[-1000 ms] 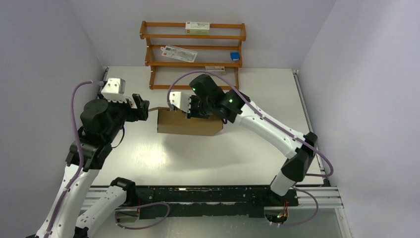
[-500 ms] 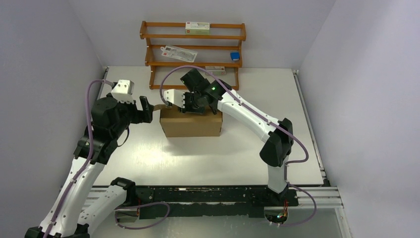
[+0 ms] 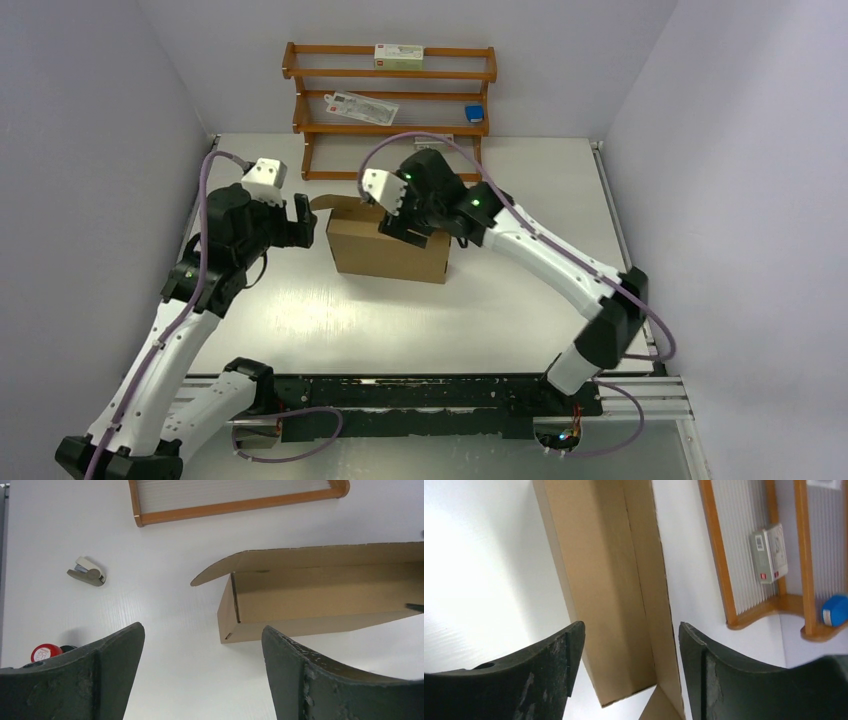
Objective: Fold the paper box
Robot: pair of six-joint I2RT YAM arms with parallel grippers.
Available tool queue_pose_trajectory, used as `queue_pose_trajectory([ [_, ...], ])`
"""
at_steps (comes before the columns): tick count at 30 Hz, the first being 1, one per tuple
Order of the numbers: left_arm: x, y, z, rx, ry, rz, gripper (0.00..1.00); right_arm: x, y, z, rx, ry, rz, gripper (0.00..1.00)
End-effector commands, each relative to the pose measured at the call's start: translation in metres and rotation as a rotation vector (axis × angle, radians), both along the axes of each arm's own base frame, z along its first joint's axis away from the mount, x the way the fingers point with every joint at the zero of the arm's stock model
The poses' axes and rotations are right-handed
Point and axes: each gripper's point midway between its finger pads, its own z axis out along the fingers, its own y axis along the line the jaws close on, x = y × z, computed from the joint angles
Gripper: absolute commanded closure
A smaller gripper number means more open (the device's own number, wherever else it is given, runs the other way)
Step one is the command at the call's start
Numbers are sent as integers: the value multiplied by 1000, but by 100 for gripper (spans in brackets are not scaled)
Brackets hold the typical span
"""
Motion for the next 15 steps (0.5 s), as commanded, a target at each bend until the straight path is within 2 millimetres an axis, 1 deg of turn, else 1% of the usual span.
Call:
queue_pose_trajectory([
  [1, 6, -5, 8, 22, -11, -47, 9, 6, -20, 30, 210, -49, -192, 24],
  [4, 10, -7, 10, 32, -8, -58, 9, 6, -44, 32, 279, -50, -300, 18],
  [6, 14, -10, 13, 31, -3, -68, 9, 8, -59, 35, 326, -48, -369, 17],
  [8, 18, -12, 16, 35, 1, -78, 9, 7, -72, 33, 357, -34, -418, 17],
  [11, 25, -15, 16, 55, 17, -90, 9, 7, -87, 28, 397, -8, -468, 20],
  [14, 31, -17, 14, 66, 41, -102, 9, 8, -98, 20, 420, 29, -520, 26],
  [15, 34, -17, 14, 95, 35, -116, 9, 9, -101, 17, 423, 38, -535, 28],
])
